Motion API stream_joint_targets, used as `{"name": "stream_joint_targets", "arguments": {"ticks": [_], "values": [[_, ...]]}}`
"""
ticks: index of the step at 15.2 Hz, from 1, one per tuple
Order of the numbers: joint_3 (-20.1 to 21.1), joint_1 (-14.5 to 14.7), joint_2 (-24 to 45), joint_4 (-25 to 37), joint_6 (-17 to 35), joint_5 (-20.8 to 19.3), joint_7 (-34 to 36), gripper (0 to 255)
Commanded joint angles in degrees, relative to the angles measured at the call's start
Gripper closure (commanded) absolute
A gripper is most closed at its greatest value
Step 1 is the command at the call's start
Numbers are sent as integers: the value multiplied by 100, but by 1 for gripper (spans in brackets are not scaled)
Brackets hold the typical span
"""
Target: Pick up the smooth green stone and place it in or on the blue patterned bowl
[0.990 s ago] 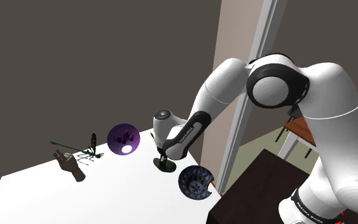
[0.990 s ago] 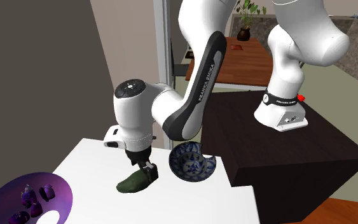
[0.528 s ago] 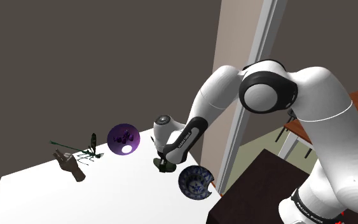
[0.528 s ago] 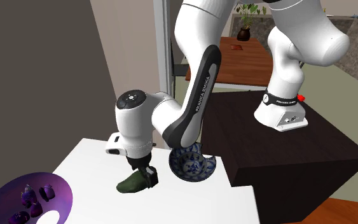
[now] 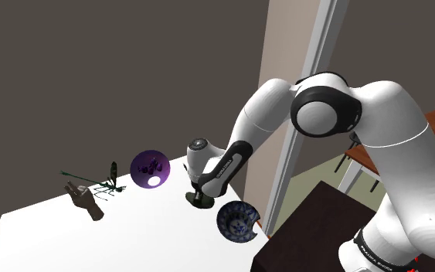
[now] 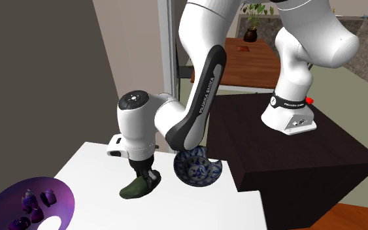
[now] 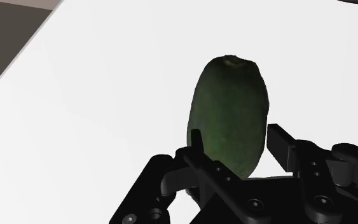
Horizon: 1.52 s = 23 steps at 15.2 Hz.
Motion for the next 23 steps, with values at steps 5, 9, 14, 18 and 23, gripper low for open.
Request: {"name": "stream_joint_targets", "arguments": {"ticks": [5,9,14,18,23], "values": [[31,-9,36,16,-42,10,-31,255],[49,6,-117,-89,-92,20,-9,255],[117,-45,-469,-219,-315,72,-59,255],[130,-57,-535,-233,-363,85,-72,0],[-212,408,73,375,-24,88,800,0]]}}
